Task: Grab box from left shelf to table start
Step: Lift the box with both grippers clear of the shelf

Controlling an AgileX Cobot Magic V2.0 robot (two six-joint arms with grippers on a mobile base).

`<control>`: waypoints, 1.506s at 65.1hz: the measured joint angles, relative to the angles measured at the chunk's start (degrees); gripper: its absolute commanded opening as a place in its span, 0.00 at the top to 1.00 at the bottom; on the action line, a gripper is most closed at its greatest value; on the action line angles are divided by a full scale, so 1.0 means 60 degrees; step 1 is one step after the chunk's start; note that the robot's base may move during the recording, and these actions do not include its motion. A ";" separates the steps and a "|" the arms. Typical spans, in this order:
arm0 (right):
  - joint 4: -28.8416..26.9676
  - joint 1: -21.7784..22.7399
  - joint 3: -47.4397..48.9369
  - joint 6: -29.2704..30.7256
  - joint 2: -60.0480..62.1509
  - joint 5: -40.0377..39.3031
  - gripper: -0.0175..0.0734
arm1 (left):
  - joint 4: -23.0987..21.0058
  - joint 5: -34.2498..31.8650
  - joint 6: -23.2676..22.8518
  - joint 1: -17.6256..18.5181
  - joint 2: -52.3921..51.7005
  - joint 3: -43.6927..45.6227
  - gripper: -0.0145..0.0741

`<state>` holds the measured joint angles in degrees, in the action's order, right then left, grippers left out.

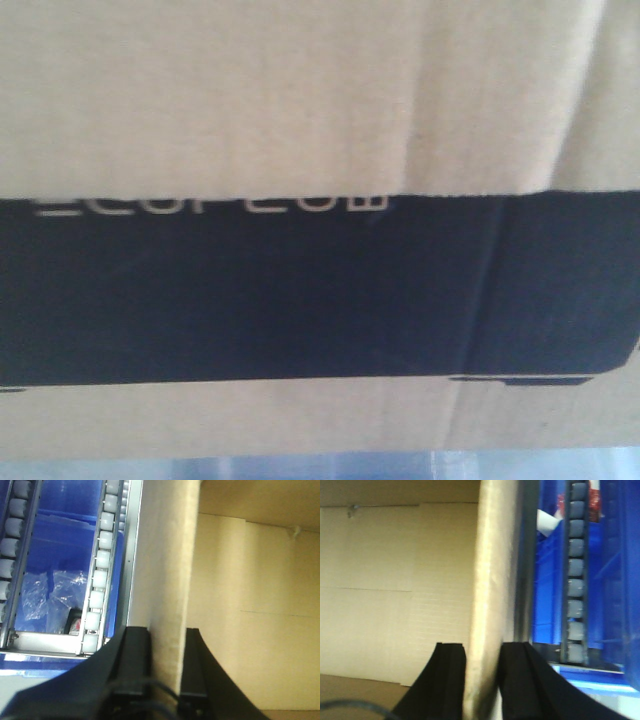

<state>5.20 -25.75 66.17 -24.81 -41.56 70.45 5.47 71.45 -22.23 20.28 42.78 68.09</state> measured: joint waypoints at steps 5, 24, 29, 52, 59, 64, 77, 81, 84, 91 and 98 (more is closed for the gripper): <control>-0.0115 0.0000 0.0000 0.0000 0.0212 0.0000 0.75 | 0.0000 0.0016 0.0073 0.0000 -0.0261 0.0000 0.95; -0.0466 0.0000 0.0000 0.0000 0.0934 0.0110 0.75 | -0.0140 0.0093 0.0228 0.0000 -0.0803 0.0000 0.95; -0.0472 0.0000 0.0000 0.0000 0.1017 0.0248 0.75 | -0.0255 0.0093 0.0252 0.0000 -0.0803 0.0000 0.95; -0.0488 0.0000 0.0000 0.0000 0.1041 0.0250 0.75 | -0.0252 0.0093 0.0252 0.0020 -0.0803 0.0000 0.95; -0.0488 0.0000 0.0000 0.0000 0.1041 0.0250 0.75 | -0.0252 0.0093 0.0252 0.0020 -0.0803 0.0000 0.95; -0.0488 0.0000 0.0000 0.0000 0.1041 0.0250 0.75 | -0.0252 0.0093 0.0252 0.0020 -0.0803 0.0000 0.95; -0.0488 0.0000 0.0000 0.0000 0.1041 0.0250 0.75 | -0.0252 0.0093 0.0252 0.0020 -0.0803 0.0000 0.95; -0.0488 0.0000 0.0000 0.0000 0.1041 0.0250 0.75 | -0.0252 0.0093 0.0252 0.0020 -0.0803 0.0000 0.95; -0.0488 0.0000 0.0000 0.0000 0.1041 0.0250 0.75 | -0.0252 0.0093 0.0252 0.0020 -0.0803 0.0000 0.95; -0.0488 0.0000 0.0000 0.0000 0.1041 0.0250 0.75 | -0.0252 0.0093 0.0252 0.0020 -0.0803 0.0000 0.95; -0.0488 0.0000 0.0000 0.0000 0.1041 0.0250 0.75 | -0.0252 0.0093 0.0252 0.0020 -0.0803 0.0000 0.95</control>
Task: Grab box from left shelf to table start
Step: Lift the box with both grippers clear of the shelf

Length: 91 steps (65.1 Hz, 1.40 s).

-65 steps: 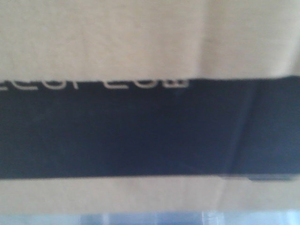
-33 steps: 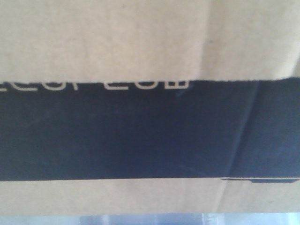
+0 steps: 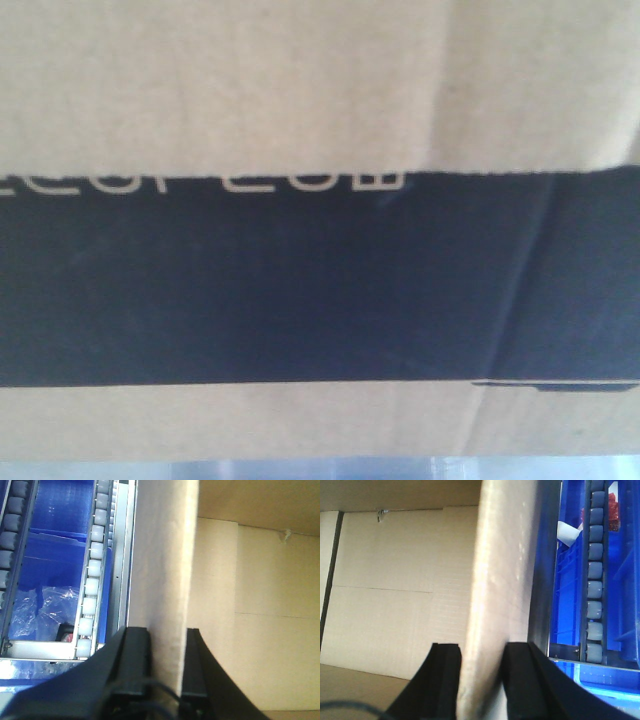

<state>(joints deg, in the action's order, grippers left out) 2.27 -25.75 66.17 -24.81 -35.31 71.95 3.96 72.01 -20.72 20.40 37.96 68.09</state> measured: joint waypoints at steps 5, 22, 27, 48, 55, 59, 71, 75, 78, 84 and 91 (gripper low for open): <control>0.0000 0.0000 0.0000 0.0000 0.0000 0.0000 0.75 | 0.0000 0.0000 0.0000 0.0000 0.0000 0.0000 0.95; 0.0000 0.0000 0.0000 0.0000 0.0000 0.0000 0.75 | 0.0000 0.0000 0.0000 0.0000 0.0000 0.0000 0.95; 0.0000 0.0000 0.0000 0.0000 0.0000 0.0000 0.75 | 0.0000 0.0000 0.0000 0.0000 0.0000 0.0000 0.95; 0.0000 0.0000 0.0000 0.0000 0.0000 0.0000 0.75 | 0.0000 0.0000 0.0000 0.0000 0.0000 0.0000 0.95; 0.0000 0.0000 0.0000 0.0000 0.0000 0.0000 0.75 | 0.0000 0.0000 0.0000 0.0000 0.0000 0.0000 0.95; 0.0000 0.0000 0.0000 0.0000 0.0000 0.0000 0.75 | 0.0000 0.0000 0.0000 0.0000 0.0000 0.0000 0.95; 0.0000 0.0000 0.0000 0.0000 0.0000 0.0000 0.75 | 0.0000 0.0000 0.0000 0.0000 0.0000 0.0000 0.95; 0.0000 0.0000 0.0000 0.0000 0.0000 0.0000 0.75 | 0.0000 0.0000 0.0000 0.0000 0.0000 0.0000 0.95; 0.0000 0.0000 0.0000 0.0000 0.0000 0.0000 0.75 | 0.0000 0.0000 0.0000 0.0000 0.0000 0.0000 0.95; 0.0000 0.0000 0.0000 0.0000 0.0000 0.0000 0.75 | 0.0000 0.0000 0.0000 0.0000 0.0000 0.0000 0.95; 0.0000 0.0000 0.0000 0.0000 0.0000 0.0000 0.75 | 0.0000 0.0000 0.0000 0.0000 0.0000 0.0000 0.95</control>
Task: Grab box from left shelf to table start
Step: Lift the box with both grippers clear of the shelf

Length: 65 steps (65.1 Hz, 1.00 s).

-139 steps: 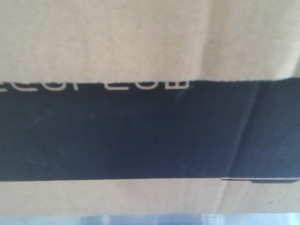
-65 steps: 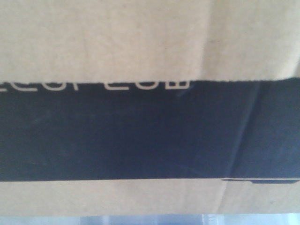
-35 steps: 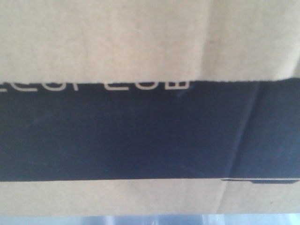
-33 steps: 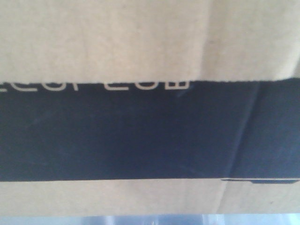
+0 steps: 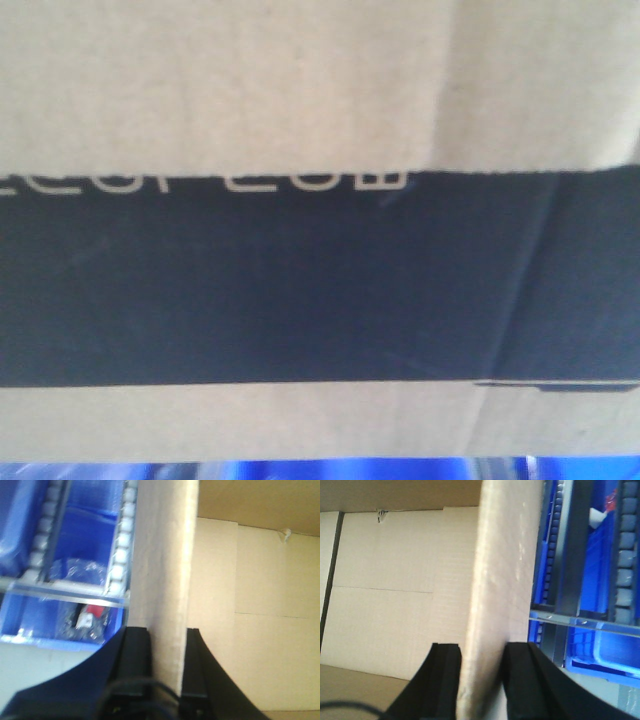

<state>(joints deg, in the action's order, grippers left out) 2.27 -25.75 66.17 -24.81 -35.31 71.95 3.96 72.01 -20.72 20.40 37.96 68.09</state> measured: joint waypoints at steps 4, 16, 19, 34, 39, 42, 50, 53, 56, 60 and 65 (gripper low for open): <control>0.0000 0.0000 0.0000 0.0000 0.0000 0.0000 0.75 | 0.0000 0.0000 0.0000 0.0000 0.0000 0.0000 0.95; 0.0000 0.0000 0.0000 0.0000 0.0013 0.0000 0.75 | 0.0000 0.0000 0.0000 0.0000 0.0000 0.0000 0.95; 0.0000 0.0000 0.0000 0.0000 0.0013 0.0000 0.75 | 0.0000 0.0000 0.0000 0.0000 0.0000 0.0000 0.95; 0.0000 0.0000 0.0000 0.0000 0.0013 0.0000 0.75 | 0.0000 0.0000 0.0000 0.0000 0.0000 0.0000 0.95; 0.0000 0.0000 0.0000 0.0000 0.0013 0.0000 0.75 | 0.0000 0.0000 0.0000 0.0000 0.0000 0.0000 0.95; 0.0000 0.0000 0.0000 0.0000 0.0013 0.0000 0.75 | 0.0000 0.0000 0.0000 0.0000 0.0000 0.0000 0.95; 0.0000 0.0000 0.0000 0.0000 0.0013 0.0000 0.75 | 0.0000 0.0000 0.0000 0.0000 0.0000 0.0000 0.95; 0.0000 0.0000 0.0000 0.0000 0.0013 0.0000 0.75 | 0.0000 0.0000 0.0000 0.0000 0.0000 0.0000 0.95; 0.0000 0.0000 0.0000 0.0000 0.0013 0.0000 0.75 | 0.0000 0.0000 0.0000 0.0000 0.0000 0.0000 0.95; 0.0000 0.0000 0.0000 0.0000 0.0013 0.0000 0.75 | 0.0000 0.0000 0.0000 0.0000 0.0000 0.0000 0.95; 0.0000 0.0000 0.0000 0.0000 0.0013 0.0000 0.75 | 0.0000 0.0000 0.0000 0.0000 0.0000 0.0000 0.95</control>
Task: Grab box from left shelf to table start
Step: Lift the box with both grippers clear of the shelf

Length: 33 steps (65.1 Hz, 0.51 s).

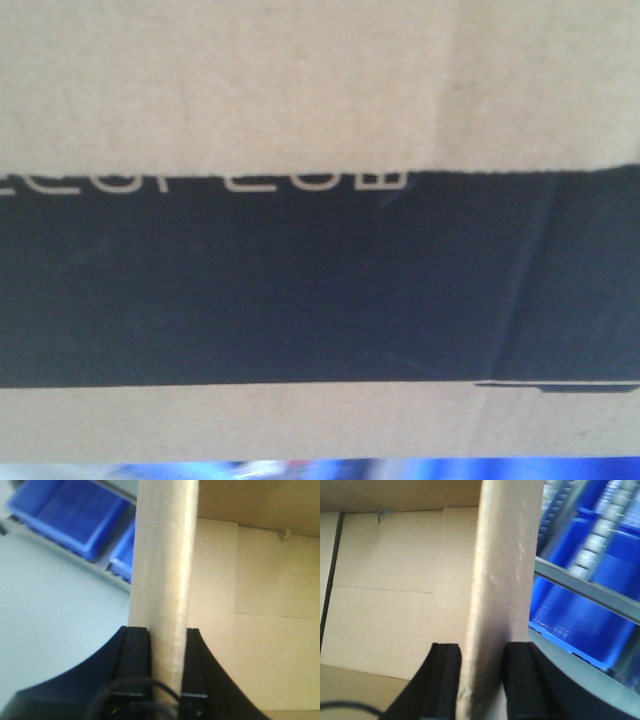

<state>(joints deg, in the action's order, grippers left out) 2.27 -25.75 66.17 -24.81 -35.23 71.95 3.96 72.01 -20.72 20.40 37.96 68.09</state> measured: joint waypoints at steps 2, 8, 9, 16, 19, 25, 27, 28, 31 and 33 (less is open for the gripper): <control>0.0000 0.0000 0.0000 0.0000 0.0000 0.0000 0.75 | 0.0000 0.0000 0.0000 0.0000 0.0000 0.0000 0.95; 0.0000 0.0000 0.0000 0.0000 0.0000 0.0000 0.75 | 0.0000 0.0000 0.0000 0.0000 0.0000 0.0000 0.95; 0.0000 0.0000 0.0000 0.0000 0.0000 0.0000 0.75 | 0.0000 0.0000 0.0000 0.0000 0.0000 0.0000 0.95; 0.0000 0.0000 0.0000 0.0000 0.0000 0.0000 0.75 | 0.0000 0.0000 0.0000 0.0000 0.0000 0.0000 0.95; 0.0000 0.0000 0.0000 0.0000 0.0000 0.0000 0.75 | 0.0000 0.0000 0.0000 0.0000 0.0000 0.0000 0.95; 0.0000 0.0000 0.0000 0.0000 0.0000 0.0000 0.75 | 0.0000 0.0000 0.0000 0.0000 0.0000 0.0000 0.95; 0.0000 0.0000 0.0000 0.0000 0.0000 0.0000 0.75 | 0.0000 0.0000 0.0000 0.0000 0.0000 0.0000 0.95; 0.0000 0.0000 0.0000 0.0000 0.0000 0.0000 0.75 | 0.0000 0.0000 0.0000 0.0000 0.0000 0.0000 0.95; 0.0000 0.0000 0.0000 0.0000 0.0000 0.0000 0.75 | 0.0000 0.0000 0.0000 0.0000 0.0000 0.0000 0.95; 0.0000 0.0000 0.0000 0.0000 0.0000 0.0000 0.75 | 0.0000 0.0000 0.0000 0.0000 0.0000 0.0000 0.95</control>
<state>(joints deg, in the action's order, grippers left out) 2.27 -25.75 66.17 -24.81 -35.23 71.95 3.96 72.01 -20.72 20.40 37.96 68.09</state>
